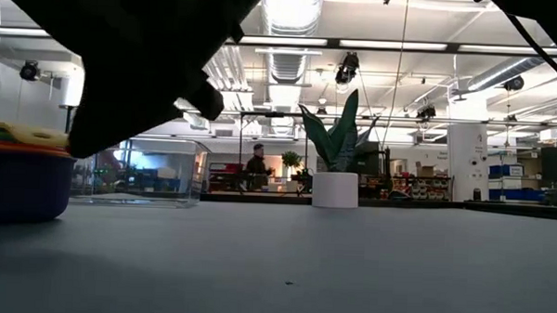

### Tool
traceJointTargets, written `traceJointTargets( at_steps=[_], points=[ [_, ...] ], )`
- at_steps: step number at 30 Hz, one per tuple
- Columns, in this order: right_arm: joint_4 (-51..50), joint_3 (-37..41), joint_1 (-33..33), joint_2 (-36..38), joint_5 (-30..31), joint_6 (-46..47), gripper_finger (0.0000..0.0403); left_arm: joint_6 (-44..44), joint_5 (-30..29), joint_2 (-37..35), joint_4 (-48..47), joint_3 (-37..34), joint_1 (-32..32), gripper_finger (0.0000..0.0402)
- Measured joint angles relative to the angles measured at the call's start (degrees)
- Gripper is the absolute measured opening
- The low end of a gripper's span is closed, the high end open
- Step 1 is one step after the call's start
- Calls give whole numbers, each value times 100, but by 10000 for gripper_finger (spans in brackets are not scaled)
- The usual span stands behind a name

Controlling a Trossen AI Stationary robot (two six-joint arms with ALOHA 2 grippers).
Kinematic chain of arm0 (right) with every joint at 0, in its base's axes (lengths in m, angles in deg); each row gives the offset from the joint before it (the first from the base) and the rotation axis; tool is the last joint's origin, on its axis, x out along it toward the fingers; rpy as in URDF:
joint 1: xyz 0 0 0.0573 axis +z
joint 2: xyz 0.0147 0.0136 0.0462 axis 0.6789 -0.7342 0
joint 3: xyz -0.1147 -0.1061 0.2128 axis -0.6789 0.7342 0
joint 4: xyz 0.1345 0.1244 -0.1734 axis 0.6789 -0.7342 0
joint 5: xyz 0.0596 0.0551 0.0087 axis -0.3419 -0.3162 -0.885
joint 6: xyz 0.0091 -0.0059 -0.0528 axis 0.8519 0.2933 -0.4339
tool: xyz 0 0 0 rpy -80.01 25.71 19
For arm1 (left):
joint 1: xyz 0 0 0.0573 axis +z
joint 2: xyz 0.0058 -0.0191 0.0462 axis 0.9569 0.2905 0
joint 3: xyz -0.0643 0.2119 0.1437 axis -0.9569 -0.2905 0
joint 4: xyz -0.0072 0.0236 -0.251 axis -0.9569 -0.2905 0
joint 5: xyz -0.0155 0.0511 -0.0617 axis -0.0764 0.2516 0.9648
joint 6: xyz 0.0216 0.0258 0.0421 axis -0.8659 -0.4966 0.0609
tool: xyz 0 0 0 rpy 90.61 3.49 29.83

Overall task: Nest measuring cups in basket
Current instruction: Stack the yellow measuring cup on top of the blue measuring cup

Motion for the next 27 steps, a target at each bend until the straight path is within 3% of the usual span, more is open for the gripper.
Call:
traceJointTargets(
  at_steps=[9,20,27],
  points=[
    [876,97,12,0,-379,-9,9,-80,-320,95,79,-1,7,0],
    [191,40,12,46,-534,-81,9,-112,-347,92,207,-64,12,0],
    [890,196,2,28,-534,-68,9,-185,-565,95,733,-413,13,0]
  ],
)
